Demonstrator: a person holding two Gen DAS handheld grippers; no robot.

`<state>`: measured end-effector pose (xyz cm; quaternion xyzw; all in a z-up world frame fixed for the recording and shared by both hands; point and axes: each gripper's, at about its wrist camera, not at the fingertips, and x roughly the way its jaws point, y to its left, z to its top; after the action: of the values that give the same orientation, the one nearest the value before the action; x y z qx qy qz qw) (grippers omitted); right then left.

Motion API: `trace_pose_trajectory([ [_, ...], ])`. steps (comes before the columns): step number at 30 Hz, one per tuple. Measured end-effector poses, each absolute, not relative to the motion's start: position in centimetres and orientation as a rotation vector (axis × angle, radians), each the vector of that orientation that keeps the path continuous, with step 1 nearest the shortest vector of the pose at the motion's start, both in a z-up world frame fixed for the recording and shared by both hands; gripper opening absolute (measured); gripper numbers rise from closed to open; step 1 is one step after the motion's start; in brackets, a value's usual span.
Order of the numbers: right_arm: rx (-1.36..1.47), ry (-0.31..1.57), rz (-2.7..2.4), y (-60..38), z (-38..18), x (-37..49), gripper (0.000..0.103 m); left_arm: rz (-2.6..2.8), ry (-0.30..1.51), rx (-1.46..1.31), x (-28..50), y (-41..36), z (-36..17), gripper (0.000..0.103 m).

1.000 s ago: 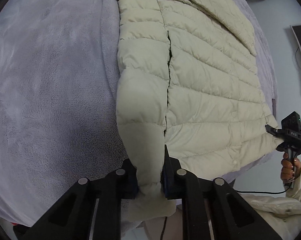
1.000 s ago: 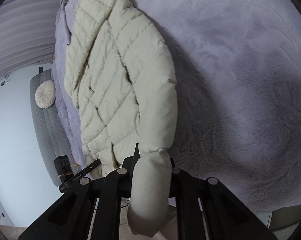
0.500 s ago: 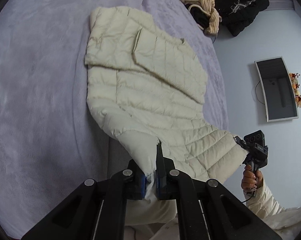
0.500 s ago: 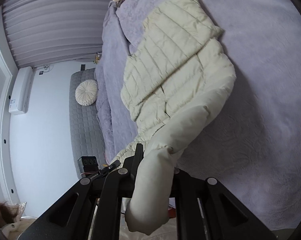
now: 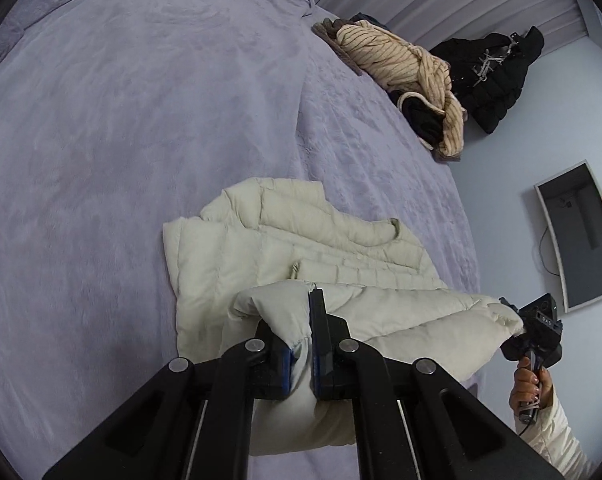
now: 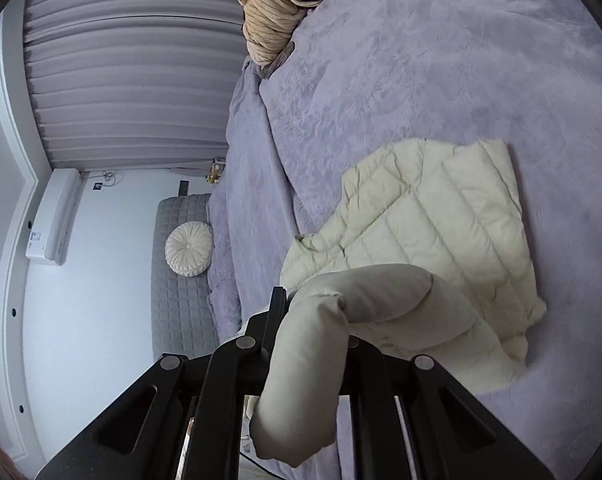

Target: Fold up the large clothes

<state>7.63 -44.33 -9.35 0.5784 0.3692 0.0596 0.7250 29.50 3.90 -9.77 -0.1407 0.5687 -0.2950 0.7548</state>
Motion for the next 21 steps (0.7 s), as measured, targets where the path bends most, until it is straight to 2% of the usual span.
trace_pose_trajectory([
  [8, 1.277, 0.904, 0.026, -46.7, -16.2, 12.5, 0.012, -0.544, 1.300, -0.188, 32.9, 1.1, -15.7, 0.009],
  [12, 1.294, 0.895, -0.012, -46.8, -17.5, 13.0, 0.018, -0.499, 1.311, -0.164, 33.1, 1.0, -16.1, 0.011],
  [13, 1.286, 0.889, -0.016, -46.8, -17.3, 13.1, 0.036, -0.496, 1.297, -0.155, 32.9, 0.9, -15.8, 0.011],
  [14, 1.277, 0.879, -0.014, -46.8, -17.0, 13.2, 0.070, -0.497, 1.283, -0.140, 32.7, 0.8, -15.4, 0.012],
  [15, 1.267, 0.864, -0.005, -46.8, -16.4, 13.3, 0.085, -0.496, 1.270, -0.118, 32.5, 0.6, -14.9, 0.012],
  [16, 1.249, 0.849, -0.003, -46.7, -15.7, 13.4, 0.092, -0.494, 1.255, -0.089, 32.2, 0.5, -14.4, 0.012],
  [20, 1.162, 0.872, -0.008, -46.4, -13.5, 13.6, 0.092, -0.503, 1.212, -0.033, 31.3, 0.3, -12.8, 0.013],
  [21, 1.144, 0.874, -0.009, -46.2, -13.1, 13.4, 0.092, -0.508, 1.210, -0.026, 31.2, 0.3, -12.6, 0.030],
])
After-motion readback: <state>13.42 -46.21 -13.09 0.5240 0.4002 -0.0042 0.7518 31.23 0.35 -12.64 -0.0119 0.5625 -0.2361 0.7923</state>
